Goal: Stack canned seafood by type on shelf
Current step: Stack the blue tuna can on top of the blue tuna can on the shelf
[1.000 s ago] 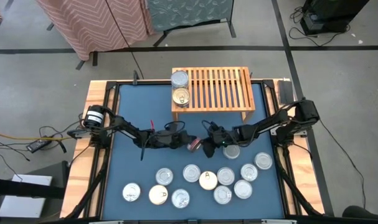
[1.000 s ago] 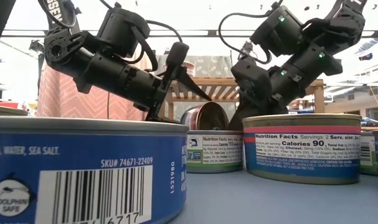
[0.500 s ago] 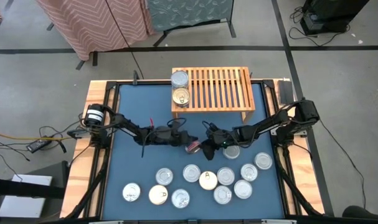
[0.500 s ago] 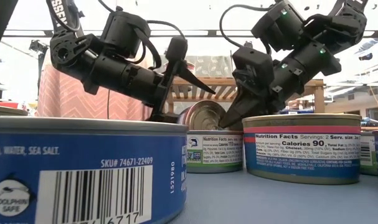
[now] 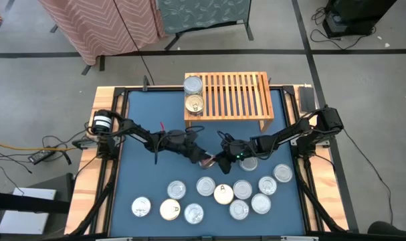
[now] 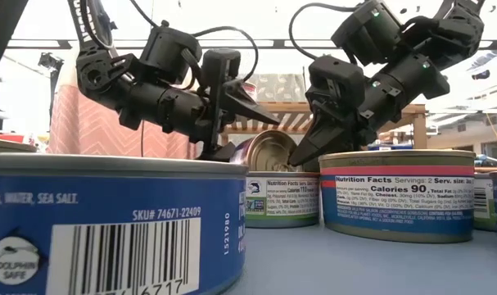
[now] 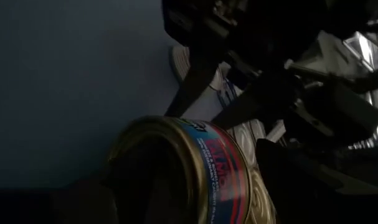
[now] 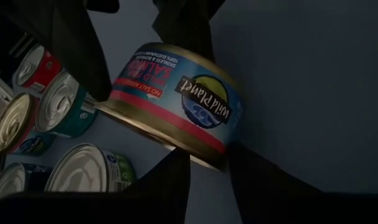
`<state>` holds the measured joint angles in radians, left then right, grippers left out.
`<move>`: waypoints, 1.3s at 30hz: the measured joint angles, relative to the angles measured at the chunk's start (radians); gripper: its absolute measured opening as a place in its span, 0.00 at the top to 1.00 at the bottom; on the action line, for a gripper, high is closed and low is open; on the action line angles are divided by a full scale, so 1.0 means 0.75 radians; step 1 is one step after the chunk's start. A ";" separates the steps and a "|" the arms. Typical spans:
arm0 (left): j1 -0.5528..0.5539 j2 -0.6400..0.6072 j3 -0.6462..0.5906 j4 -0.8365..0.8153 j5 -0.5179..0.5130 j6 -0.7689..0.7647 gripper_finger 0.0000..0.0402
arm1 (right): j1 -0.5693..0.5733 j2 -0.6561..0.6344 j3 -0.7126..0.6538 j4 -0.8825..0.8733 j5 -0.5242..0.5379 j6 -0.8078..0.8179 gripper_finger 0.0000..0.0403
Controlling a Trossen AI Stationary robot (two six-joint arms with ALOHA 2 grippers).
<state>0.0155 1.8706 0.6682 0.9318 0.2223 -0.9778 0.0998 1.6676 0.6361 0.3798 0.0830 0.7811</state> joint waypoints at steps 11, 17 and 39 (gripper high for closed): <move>0.041 0.000 0.005 -0.026 0.255 -0.031 0.31 | 0.001 -0.002 0.000 0.050 -0.075 -0.030 0.72; 0.115 0.001 -0.009 -0.050 0.361 -0.031 0.31 | 0.004 -0.003 0.004 0.123 -0.023 -0.084 0.72; 0.105 0.000 0.033 -0.181 0.378 -0.074 0.31 | 0.003 -0.004 0.004 0.132 0.055 -0.079 0.72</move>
<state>0.0944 1.8706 0.6932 0.7963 0.5061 -1.0332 0.1020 1.6650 0.6393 0.4786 0.1244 0.7219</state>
